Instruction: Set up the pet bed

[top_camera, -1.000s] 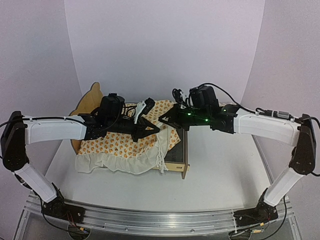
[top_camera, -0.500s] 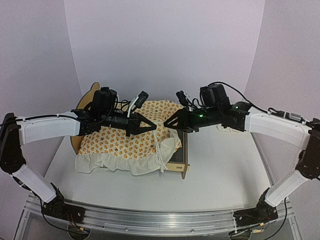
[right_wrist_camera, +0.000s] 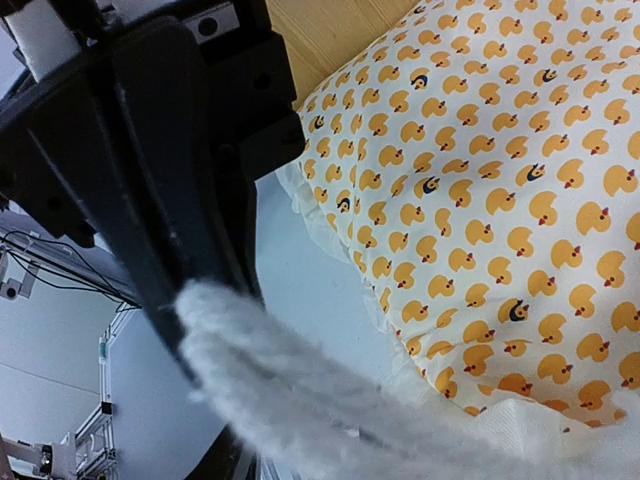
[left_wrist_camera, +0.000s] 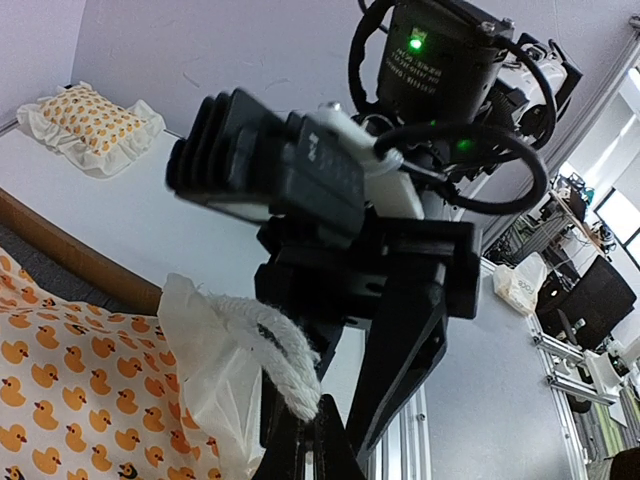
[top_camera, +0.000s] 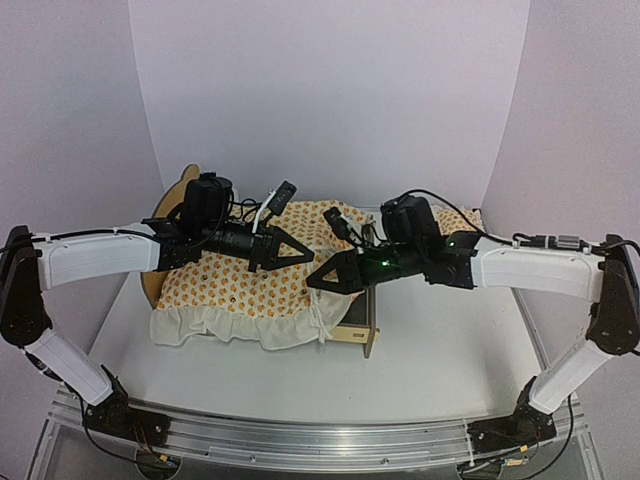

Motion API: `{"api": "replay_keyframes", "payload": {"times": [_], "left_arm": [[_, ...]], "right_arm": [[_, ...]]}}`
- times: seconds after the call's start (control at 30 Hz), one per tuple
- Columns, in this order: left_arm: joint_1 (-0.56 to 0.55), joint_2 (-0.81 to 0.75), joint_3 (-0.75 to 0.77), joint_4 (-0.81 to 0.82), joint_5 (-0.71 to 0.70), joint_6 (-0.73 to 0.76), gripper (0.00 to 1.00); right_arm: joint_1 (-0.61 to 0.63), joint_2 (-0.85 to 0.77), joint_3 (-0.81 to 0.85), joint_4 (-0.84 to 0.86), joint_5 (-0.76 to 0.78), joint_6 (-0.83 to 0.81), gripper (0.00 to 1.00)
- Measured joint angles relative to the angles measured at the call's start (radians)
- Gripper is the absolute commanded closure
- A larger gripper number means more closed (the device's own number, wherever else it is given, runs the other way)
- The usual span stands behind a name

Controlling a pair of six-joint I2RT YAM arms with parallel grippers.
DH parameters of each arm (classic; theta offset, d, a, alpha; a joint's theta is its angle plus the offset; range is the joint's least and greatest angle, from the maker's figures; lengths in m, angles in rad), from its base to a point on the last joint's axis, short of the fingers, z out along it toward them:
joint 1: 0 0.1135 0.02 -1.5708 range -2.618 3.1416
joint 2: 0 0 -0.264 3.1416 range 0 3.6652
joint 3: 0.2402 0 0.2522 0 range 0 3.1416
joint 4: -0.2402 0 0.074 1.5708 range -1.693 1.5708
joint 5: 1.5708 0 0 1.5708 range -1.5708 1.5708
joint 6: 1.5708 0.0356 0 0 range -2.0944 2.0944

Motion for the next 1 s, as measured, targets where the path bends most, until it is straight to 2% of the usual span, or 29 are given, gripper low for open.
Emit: {"api": "replay_keyframes", "payload": {"times": [0.2, 0.33, 0.5, 0.73, 1.0], "left_arm": [[0.000, 0.000, 0.000, 0.003, 0.032, -0.002, 1.00], [0.000, 0.000, 0.000, 0.003, 0.040, 0.003, 1.00], [0.000, 0.001, 0.000, -0.007, 0.047, 0.028, 1.00], [0.000, 0.004, 0.000, -0.007, 0.054, 0.043, 1.00], [0.000, 0.009, 0.000, -0.007, 0.055, 0.054, 1.00]], "right_arm": [[0.005, 0.021, 0.000, 0.069, 0.002, -0.006, 0.68], [0.002, 0.020, -0.007, 0.097, 0.009, -0.011, 0.63], [-0.014, -0.014, -0.061, 0.110, 0.015, -0.018, 0.66], [-0.031, -0.043, -0.069, 0.117, -0.002, -0.021, 0.65], [-0.031, -0.019, -0.043, 0.122, -0.043, -0.021, 0.74]]}}
